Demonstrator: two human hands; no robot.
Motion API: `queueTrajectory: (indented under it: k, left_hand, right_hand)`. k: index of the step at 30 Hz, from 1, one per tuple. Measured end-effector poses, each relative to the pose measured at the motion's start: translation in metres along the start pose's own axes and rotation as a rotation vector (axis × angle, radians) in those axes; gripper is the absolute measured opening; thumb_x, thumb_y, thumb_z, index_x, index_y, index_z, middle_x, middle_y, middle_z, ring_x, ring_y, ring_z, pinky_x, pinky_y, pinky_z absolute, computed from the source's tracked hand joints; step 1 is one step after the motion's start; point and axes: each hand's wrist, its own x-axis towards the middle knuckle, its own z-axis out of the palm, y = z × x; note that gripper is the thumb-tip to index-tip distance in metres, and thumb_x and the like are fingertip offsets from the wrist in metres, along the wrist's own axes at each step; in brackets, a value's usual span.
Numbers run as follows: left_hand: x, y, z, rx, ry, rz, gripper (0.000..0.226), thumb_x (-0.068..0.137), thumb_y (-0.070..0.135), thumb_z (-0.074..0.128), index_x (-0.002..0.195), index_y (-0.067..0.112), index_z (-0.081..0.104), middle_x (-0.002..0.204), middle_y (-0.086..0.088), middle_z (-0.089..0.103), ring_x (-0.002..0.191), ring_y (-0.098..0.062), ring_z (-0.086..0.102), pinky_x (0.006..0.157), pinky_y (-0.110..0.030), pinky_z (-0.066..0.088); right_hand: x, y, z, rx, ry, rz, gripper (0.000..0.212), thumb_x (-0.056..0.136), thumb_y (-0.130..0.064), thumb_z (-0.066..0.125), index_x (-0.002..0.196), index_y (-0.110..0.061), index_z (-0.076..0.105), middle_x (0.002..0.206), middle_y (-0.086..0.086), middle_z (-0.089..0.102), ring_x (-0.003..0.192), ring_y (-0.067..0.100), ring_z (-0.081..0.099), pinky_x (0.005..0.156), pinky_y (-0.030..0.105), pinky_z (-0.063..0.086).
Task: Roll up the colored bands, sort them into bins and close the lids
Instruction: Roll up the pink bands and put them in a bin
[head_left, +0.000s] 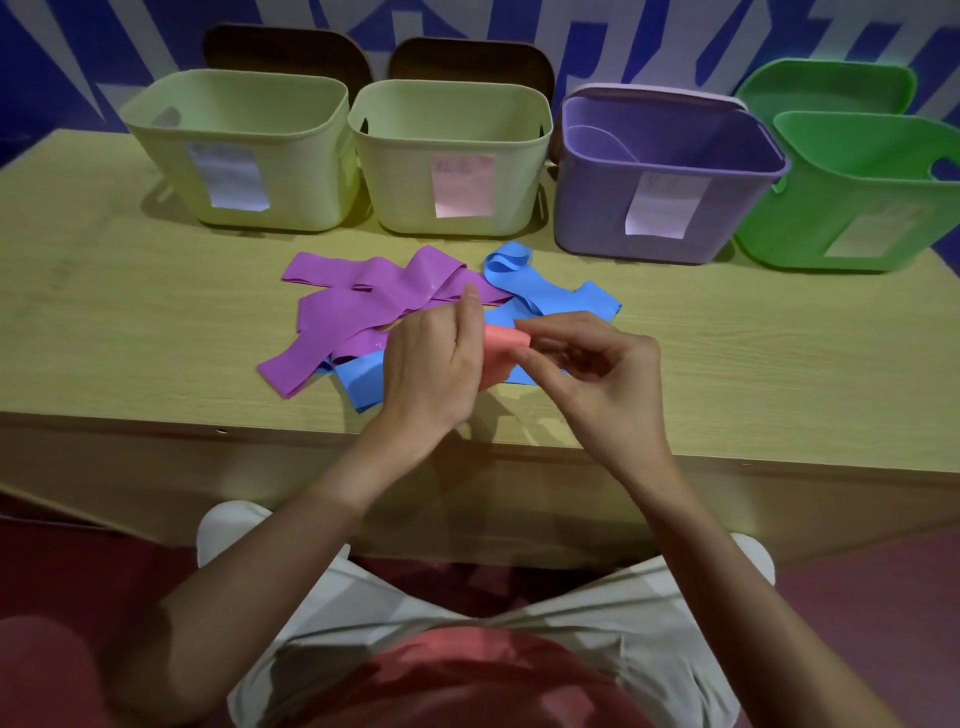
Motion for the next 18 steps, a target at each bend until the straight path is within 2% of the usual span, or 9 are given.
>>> queueTrajectory:
  k: [2,3,6,9,13,16,18]
  left_hand:
    - [-0.0011,-0.0001,-0.0009,0.030,0.012,0.039,0.048,0.100,0.032,0.031,0.052,0.027,0.027,0.044,0.010,0.030,0.040,-0.006,0.033,0.045,-0.020,0.017]
    - [-0.0009,-0.0004,-0.0015,0.039,0.027,0.061,0.047,0.100,0.033,0.031,0.054,0.023,0.028,0.045,0.008,0.030,0.040,-0.008,0.031,0.045,-0.025,0.017]
    - [0.0007,-0.0037,-0.0025,0.055,0.094,0.203,0.040,0.098,0.025,0.035,0.060,0.013,0.038,0.049,0.003,0.032,0.043,-0.017,0.031,0.052,-0.026,0.016]
    - [0.0011,-0.0078,-0.0005,0.089,0.123,0.326,0.041,0.097,0.015,0.038,0.058,0.006,0.046,0.046,-0.005,0.036,0.040,-0.021,0.033,0.052,-0.026,0.019]
    - [0.0021,-0.0096,0.0031,0.058,0.101,0.211,0.047,0.098,0.021,0.035,0.053,0.010,0.038,0.043,-0.002,0.031,0.038,-0.020,0.030,0.047,-0.027,0.017]
    - [0.0055,-0.0090,0.0062,-0.018,0.041,0.044,0.051,0.099,0.030,0.032,0.051,0.013,0.032,0.041,0.006,0.025,0.037,-0.011,0.031,0.045,-0.026,0.015]
    - [0.0076,-0.0080,0.0064,-0.053,0.014,-0.023,0.051,0.098,0.029,0.032,0.049,0.018,0.025,0.041,0.010,0.023,0.040,-0.007,0.039,0.043,-0.021,0.022]
  right_hand:
    - [0.0020,-0.0020,-0.0014,0.100,0.027,0.145,0.021,0.078,0.003,0.074,0.094,-0.009,0.074,0.078,-0.006,0.073,0.071,0.003,0.067,0.070,0.015,0.051]
    - [0.0024,-0.0028,-0.0021,0.144,0.033,0.212,0.018,0.078,0.003,0.074,0.092,-0.008,0.074,0.076,-0.006,0.074,0.070,0.004,0.068,0.070,0.017,0.052]
    - [0.0031,-0.0030,-0.0037,0.304,0.023,0.385,0.010,0.080,0.003,0.071,0.087,-0.003,0.074,0.080,0.006,0.075,0.071,0.015,0.069,0.072,0.026,0.057]
    - [0.0043,-0.0034,-0.0058,0.426,0.005,0.476,0.007,0.082,0.002,0.069,0.087,0.000,0.073,0.084,0.012,0.073,0.072,0.017,0.067,0.069,0.023,0.055]
    - [0.0017,-0.0047,-0.0014,0.224,0.021,0.326,0.011,0.084,0.000,0.069,0.091,-0.007,0.072,0.080,0.004,0.072,0.062,0.008,0.064,0.063,0.017,0.051]
    - [-0.0017,-0.0011,0.0025,0.045,0.033,0.142,0.020,0.083,-0.004,0.072,0.099,-0.015,0.069,0.098,0.011,0.068,0.069,0.011,0.066,0.068,0.020,0.053]
    - [-0.0031,0.0028,0.0026,-0.053,0.005,0.035,0.027,0.081,-0.005,0.075,0.102,-0.020,0.068,0.104,0.010,0.064,0.075,0.013,0.067,0.068,0.021,0.053]
